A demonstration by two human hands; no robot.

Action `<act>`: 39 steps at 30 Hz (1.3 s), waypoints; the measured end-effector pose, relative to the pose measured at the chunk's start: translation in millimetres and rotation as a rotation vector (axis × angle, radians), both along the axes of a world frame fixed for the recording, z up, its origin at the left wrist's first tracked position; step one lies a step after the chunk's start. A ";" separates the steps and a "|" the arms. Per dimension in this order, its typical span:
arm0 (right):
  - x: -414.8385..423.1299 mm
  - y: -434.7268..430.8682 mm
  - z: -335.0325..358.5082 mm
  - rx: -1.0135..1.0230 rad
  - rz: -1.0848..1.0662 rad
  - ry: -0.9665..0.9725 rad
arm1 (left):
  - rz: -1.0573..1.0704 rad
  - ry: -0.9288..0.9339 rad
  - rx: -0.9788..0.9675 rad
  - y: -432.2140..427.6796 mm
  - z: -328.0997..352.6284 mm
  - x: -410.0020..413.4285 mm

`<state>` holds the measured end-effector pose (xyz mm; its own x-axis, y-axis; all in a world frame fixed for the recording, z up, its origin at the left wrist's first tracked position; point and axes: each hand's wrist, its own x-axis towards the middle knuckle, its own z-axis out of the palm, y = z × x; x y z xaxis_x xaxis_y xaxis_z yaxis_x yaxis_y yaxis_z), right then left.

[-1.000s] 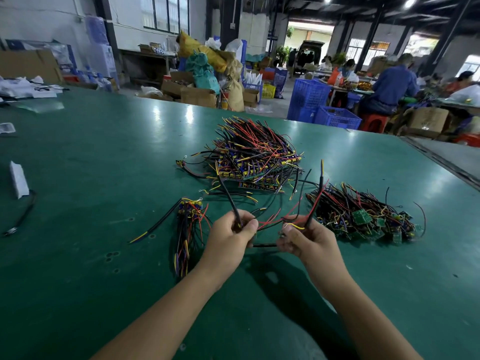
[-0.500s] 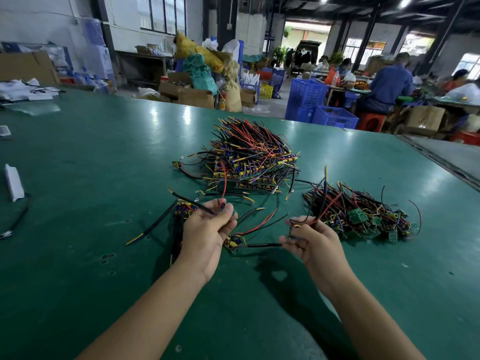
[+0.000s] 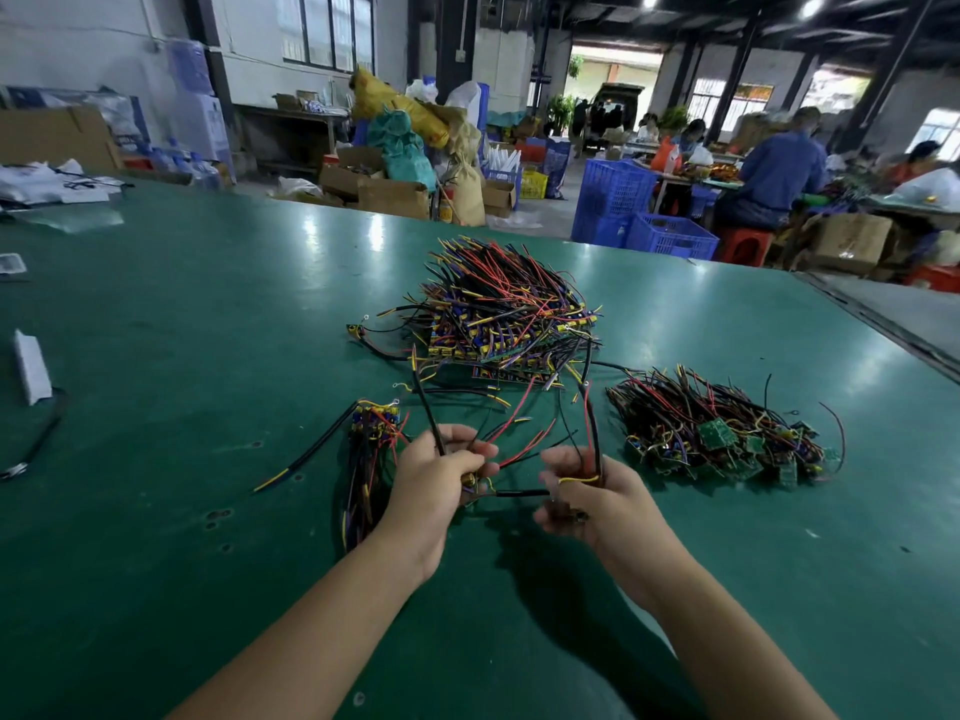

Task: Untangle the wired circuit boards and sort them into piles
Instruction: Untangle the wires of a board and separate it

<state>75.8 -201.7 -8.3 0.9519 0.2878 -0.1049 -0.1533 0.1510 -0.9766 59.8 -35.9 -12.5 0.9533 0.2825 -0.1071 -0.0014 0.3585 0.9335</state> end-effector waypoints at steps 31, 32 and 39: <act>-15.1 27.1 -12.1 -0.416 -0.030 -0.555 | -0.173 -0.270 0.072 -26.7 -7.3 -10.3; -15.4 27.6 -13.3 -0.438 -0.021 -0.577 | -0.188 -0.256 -0.003 -27.4 -6.0 -9.4; -14.6 23.9 -10.7 -0.659 -0.214 -0.749 | -0.280 -0.220 -0.165 -30.5 -2.9 -12.2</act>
<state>61.2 -177.8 -18.9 0.8627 0.2039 0.4628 0.4983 -0.4986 -0.7093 47.6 -66.4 -15.5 0.9962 0.0044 0.0864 -0.0762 0.5188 0.8515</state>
